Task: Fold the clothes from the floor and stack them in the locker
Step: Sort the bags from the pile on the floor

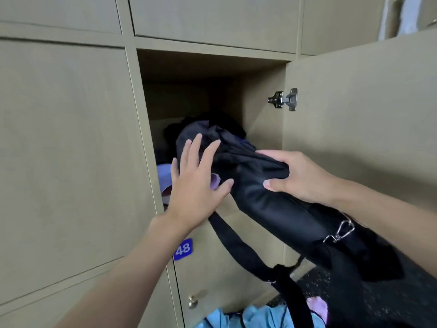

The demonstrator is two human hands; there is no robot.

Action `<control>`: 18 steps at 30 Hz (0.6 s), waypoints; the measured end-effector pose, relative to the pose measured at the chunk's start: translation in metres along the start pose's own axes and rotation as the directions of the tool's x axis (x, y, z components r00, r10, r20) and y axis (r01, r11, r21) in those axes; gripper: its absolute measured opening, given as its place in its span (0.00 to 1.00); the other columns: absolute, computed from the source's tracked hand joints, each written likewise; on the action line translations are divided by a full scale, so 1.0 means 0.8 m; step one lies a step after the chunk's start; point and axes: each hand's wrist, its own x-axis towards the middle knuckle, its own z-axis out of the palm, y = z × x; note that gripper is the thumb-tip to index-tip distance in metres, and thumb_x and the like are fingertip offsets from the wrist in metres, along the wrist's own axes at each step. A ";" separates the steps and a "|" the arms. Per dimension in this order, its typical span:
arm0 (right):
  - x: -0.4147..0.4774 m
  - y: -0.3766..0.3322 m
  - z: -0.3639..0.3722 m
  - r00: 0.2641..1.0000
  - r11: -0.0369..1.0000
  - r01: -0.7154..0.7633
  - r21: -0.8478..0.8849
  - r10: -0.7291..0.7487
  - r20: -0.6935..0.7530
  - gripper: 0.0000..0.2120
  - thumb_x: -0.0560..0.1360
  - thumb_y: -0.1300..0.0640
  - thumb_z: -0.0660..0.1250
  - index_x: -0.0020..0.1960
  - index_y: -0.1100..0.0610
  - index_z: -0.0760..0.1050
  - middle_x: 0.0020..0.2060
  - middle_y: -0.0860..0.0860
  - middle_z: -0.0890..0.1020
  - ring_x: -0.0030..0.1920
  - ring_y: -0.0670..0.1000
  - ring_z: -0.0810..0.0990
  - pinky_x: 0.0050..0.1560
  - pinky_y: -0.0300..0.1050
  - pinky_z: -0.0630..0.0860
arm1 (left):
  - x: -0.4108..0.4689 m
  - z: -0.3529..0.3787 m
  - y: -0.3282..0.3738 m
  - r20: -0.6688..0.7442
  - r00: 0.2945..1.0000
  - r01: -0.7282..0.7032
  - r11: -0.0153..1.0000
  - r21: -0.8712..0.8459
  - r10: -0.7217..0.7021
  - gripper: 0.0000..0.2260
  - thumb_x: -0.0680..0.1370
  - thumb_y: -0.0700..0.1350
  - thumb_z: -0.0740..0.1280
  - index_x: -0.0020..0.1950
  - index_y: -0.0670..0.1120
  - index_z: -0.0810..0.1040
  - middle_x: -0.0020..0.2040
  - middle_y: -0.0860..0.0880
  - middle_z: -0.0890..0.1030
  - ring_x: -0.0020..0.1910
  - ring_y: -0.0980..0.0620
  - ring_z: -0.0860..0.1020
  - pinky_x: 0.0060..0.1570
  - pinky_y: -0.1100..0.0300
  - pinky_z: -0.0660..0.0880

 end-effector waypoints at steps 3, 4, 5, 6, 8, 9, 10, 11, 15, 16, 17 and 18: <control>0.045 0.004 0.011 1.000 0.997 -0.018 0.078 0.020 -0.023 0.29 0.70 0.64 0.74 0.67 0.44 0.75 0.53 0.42 0.85 0.55 0.44 0.82 0.64 0.50 0.76 | 0.000 0.024 -0.020 0.034 0.962 0.271 0.943 -0.192 -0.269 0.41 0.75 0.57 0.72 0.80 0.59 0.50 0.82 0.48 0.45 0.81 0.46 0.50 0.75 0.45 0.56; 0.059 0.006 0.018 0.999 0.994 -0.024 0.109 0.028 -0.037 0.29 0.70 0.65 0.74 0.66 0.45 0.76 0.51 0.44 0.85 0.53 0.45 0.83 0.62 0.50 0.77 | 0.001 0.034 -0.029 0.090 0.926 0.377 0.879 -0.292 -0.367 0.43 0.75 0.56 0.73 0.81 0.58 0.49 0.82 0.46 0.48 0.80 0.47 0.53 0.74 0.51 0.57; 0.072 0.008 0.025 0.998 0.990 -0.027 0.137 0.034 -0.050 0.28 0.69 0.66 0.74 0.66 0.46 0.77 0.50 0.45 0.86 0.51 0.46 0.83 0.61 0.50 0.78 | 0.001 0.045 -0.037 0.157 0.883 0.466 0.790 -0.397 -0.442 0.43 0.75 0.56 0.73 0.81 0.55 0.49 0.80 0.45 0.54 0.78 0.48 0.58 0.72 0.57 0.58; 0.084 0.011 0.032 0.997 0.987 -0.033 0.158 0.044 -0.061 0.29 0.69 0.66 0.74 0.66 0.47 0.77 0.50 0.46 0.86 0.50 0.46 0.83 0.61 0.49 0.78 | 0.001 0.057 -0.045 0.222 0.845 0.530 0.702 -0.477 -0.487 0.43 0.74 0.56 0.73 0.81 0.53 0.50 0.79 0.46 0.60 0.76 0.49 0.62 0.72 0.60 0.59; 0.105 0.018 0.048 0.996 0.980 -0.044 0.193 0.059 -0.073 0.29 0.68 0.66 0.75 0.67 0.49 0.77 0.51 0.47 0.86 0.50 0.47 0.83 0.60 0.49 0.78 | 0.005 0.075 -0.057 0.285 0.802 0.586 0.601 -0.544 -0.525 0.43 0.72 0.59 0.72 0.80 0.51 0.55 0.75 0.50 0.69 0.73 0.51 0.68 0.74 0.56 0.63; 0.115 0.022 0.055 0.995 0.978 -0.045 0.204 0.061 -0.074 0.29 0.68 0.67 0.75 0.67 0.50 0.77 0.51 0.47 0.85 0.51 0.48 0.83 0.60 0.47 0.78 | 0.009 0.078 -0.060 0.294 0.800 0.588 0.588 -0.555 -0.523 0.41 0.72 0.59 0.71 0.80 0.50 0.55 0.74 0.53 0.70 0.72 0.53 0.68 0.73 0.56 0.64; 0.123 0.025 0.061 0.996 0.978 -0.039 0.207 0.055 -0.074 0.29 0.68 0.67 0.75 0.67 0.50 0.77 0.51 0.46 0.86 0.51 0.48 0.83 0.59 0.46 0.78 | 0.015 0.079 -0.061 0.287 0.809 0.576 0.590 -0.566 -0.513 0.39 0.75 0.55 0.71 0.81 0.49 0.54 0.72 0.57 0.69 0.72 0.58 0.66 0.71 0.61 0.62; 0.133 0.028 0.067 0.996 0.979 -0.032 0.203 0.047 -0.069 0.29 0.68 0.67 0.75 0.66 0.49 0.77 0.50 0.46 0.86 0.51 0.48 0.84 0.59 0.46 0.77 | 0.022 0.080 -0.063 0.281 0.822 0.557 0.599 -0.575 -0.495 0.38 0.78 0.51 0.70 0.81 0.48 0.52 0.69 0.60 0.66 0.69 0.63 0.64 0.68 0.67 0.59; 0.174 0.033 0.089 0.998 0.976 -0.026 0.215 0.036 -0.043 0.28 0.70 0.67 0.74 0.67 0.51 0.77 0.52 0.46 0.85 0.54 0.47 0.83 0.62 0.46 0.77 | 0.049 0.085 -0.069 0.277 0.838 0.538 0.630 -0.560 -0.470 0.40 0.79 0.53 0.69 0.82 0.50 0.47 0.79 0.54 0.58 0.74 0.62 0.58 0.67 0.68 0.54; 0.185 0.033 0.095 0.998 0.975 -0.028 0.221 0.038 -0.044 0.28 0.70 0.67 0.74 0.67 0.51 0.76 0.53 0.46 0.85 0.54 0.47 0.83 0.62 0.46 0.76 | 0.054 0.087 -0.072 0.283 0.835 0.544 0.634 -0.549 -0.471 0.40 0.79 0.54 0.68 0.82 0.51 0.46 0.81 0.52 0.55 0.77 0.59 0.55 0.69 0.67 0.53; 0.199 0.034 0.102 0.998 0.975 -0.033 0.222 0.043 -0.042 0.29 0.70 0.66 0.75 0.68 0.50 0.76 0.53 0.46 0.84 0.54 0.47 0.82 0.63 0.47 0.76 | 0.058 0.088 -0.075 0.290 0.830 0.553 0.636 -0.539 -0.477 0.39 0.80 0.54 0.67 0.82 0.51 0.46 0.81 0.51 0.53 0.79 0.57 0.53 0.70 0.66 0.52; 0.212 0.033 0.109 0.999 0.973 -0.034 0.228 0.042 -0.034 0.29 0.70 0.65 0.75 0.69 0.50 0.75 0.54 0.46 0.84 0.55 0.47 0.82 0.63 0.47 0.76 | 0.062 0.090 -0.079 0.290 0.821 0.566 0.630 -0.532 -0.492 0.38 0.80 0.54 0.66 0.82 0.51 0.46 0.81 0.51 0.52 0.79 0.56 0.53 0.71 0.65 0.52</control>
